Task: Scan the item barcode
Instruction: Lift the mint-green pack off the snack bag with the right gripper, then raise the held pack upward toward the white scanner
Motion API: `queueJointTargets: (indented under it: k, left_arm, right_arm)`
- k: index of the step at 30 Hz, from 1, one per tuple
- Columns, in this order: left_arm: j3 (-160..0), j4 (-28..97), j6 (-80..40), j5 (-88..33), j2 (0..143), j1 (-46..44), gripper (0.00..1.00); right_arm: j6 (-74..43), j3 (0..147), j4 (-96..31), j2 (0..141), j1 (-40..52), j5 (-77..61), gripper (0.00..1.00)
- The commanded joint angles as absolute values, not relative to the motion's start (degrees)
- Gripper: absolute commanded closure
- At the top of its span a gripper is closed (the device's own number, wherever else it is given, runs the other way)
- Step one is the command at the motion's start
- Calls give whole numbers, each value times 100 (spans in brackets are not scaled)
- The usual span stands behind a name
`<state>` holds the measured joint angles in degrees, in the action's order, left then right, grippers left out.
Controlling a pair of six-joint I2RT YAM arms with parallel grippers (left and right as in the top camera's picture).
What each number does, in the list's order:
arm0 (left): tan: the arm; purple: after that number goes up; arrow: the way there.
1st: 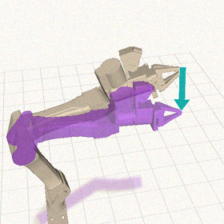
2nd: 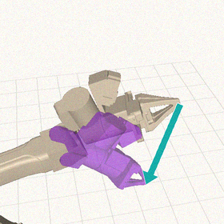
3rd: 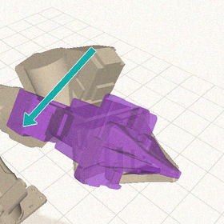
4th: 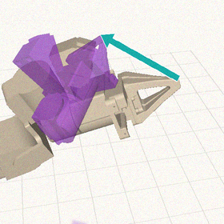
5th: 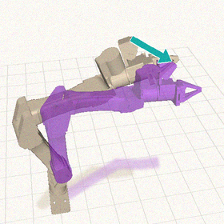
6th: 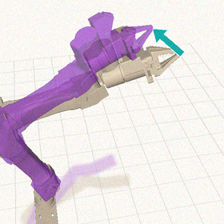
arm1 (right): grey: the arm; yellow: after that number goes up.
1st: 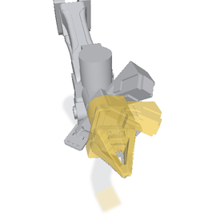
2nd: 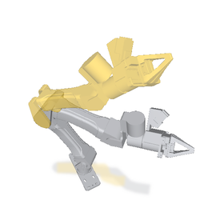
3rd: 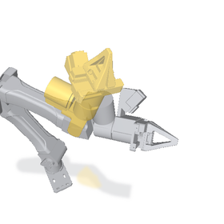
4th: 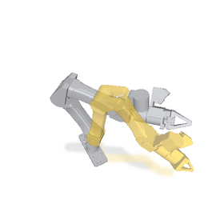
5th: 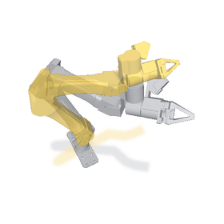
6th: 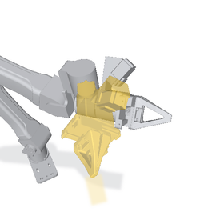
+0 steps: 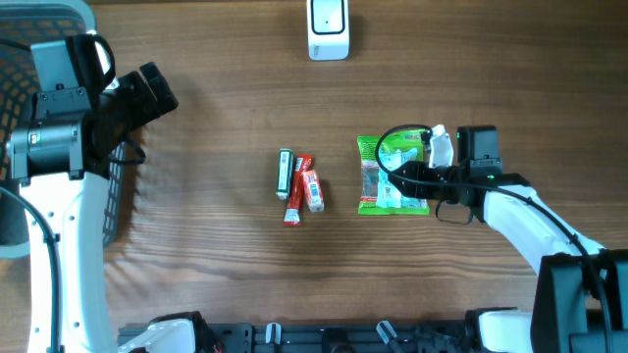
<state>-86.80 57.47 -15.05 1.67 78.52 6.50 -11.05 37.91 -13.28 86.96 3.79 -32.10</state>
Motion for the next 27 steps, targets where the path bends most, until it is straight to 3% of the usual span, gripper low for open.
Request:
queueJointTargets:
  k: [1, 6, 12, 16, 17, 18, 22, 27]
  left_arm:
    - [-8737, 5732, -1389, 204, 7813, 672, 0]
    - [-8737, 5732, -1389, 204, 7813, 672, 0]
    - [-8737, 5732, -1389, 202, 7813, 672, 0]
    - [-8737, 5732, -1389, 202, 7813, 672, 0]
    - [-8737, 5732, -1389, 202, 7813, 672, 0]
    - [-8737, 5732, -1389, 204, 7813, 672, 0]
    - [-8737, 5732, -1389, 204, 7813, 672, 0]
    - [-8737, 5732, -1389, 202, 7813, 672, 0]
  right_arm:
    - [-1240, 3760, -1216, 8720, 270, -3284, 51]
    - [-1245, 3760, -1096, 8722, 237, -3282, 53]
    - [-1365, 3760, -1096, 8722, 237, -3306, 87]
    - [-1354, 3760, -1100, 8722, 237, -3304, 87]
    - [-1354, 3760, -1105, 8722, 237, -3308, 95]
    - [-1350, 3760, -1111, 8718, 237, -3378, 96]
    - [-1007, 3948, -1098, 8508, 73, -5111, 96]
    - [-1680, 4165, -1151, 7679, -60, -6298, 96]
